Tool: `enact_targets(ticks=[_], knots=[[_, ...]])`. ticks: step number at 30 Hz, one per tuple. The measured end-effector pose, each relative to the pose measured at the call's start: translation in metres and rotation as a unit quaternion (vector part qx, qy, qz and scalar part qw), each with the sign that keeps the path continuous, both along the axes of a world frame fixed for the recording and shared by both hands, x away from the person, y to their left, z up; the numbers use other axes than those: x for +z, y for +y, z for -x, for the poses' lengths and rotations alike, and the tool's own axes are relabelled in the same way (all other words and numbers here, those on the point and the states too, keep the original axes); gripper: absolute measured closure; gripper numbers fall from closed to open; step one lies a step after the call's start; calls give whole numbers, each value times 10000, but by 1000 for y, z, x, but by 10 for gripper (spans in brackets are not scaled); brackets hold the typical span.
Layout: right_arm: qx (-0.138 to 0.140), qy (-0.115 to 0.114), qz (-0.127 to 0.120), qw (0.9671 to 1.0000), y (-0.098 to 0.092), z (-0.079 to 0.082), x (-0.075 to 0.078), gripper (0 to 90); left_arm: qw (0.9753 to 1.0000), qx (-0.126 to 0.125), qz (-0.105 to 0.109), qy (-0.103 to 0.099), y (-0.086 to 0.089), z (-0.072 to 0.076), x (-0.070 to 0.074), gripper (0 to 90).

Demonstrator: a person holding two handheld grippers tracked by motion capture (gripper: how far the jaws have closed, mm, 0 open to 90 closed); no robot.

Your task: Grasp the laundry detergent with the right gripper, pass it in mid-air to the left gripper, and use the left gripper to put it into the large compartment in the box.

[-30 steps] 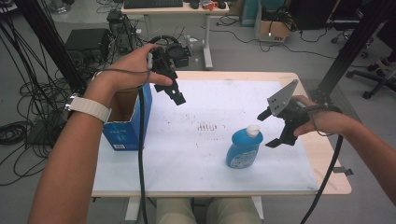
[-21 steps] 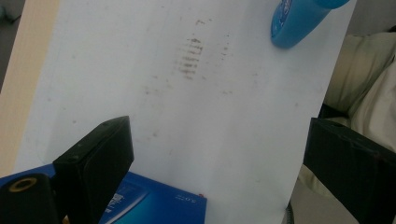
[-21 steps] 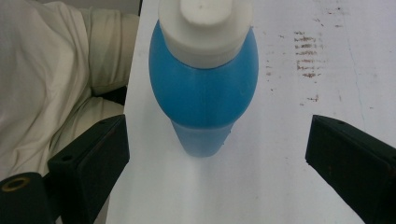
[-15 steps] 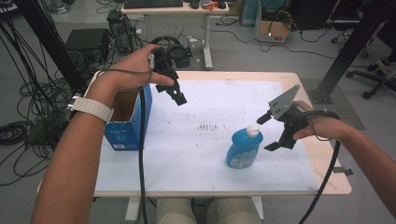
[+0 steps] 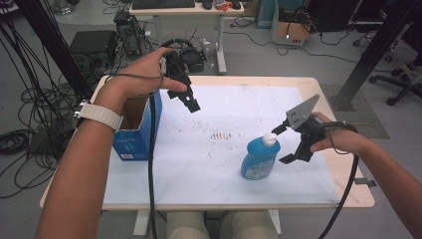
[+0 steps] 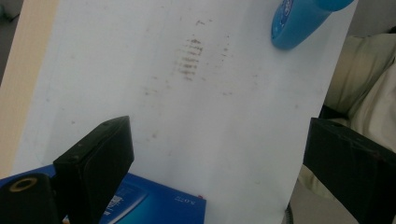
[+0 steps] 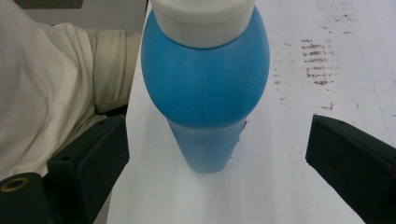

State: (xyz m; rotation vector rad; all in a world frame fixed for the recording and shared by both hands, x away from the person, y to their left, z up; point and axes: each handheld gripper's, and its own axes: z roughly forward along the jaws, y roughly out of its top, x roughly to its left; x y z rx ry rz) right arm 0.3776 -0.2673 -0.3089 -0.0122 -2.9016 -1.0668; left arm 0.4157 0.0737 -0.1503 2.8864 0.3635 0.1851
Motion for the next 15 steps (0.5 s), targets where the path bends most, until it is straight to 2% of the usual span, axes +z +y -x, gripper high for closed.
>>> enact_targets(ticks=[15], knots=[[23, 43, -223, 9997, -1, 0, -11, 62, 10000, 14, -9, 12, 0, 0, -1, 88]])
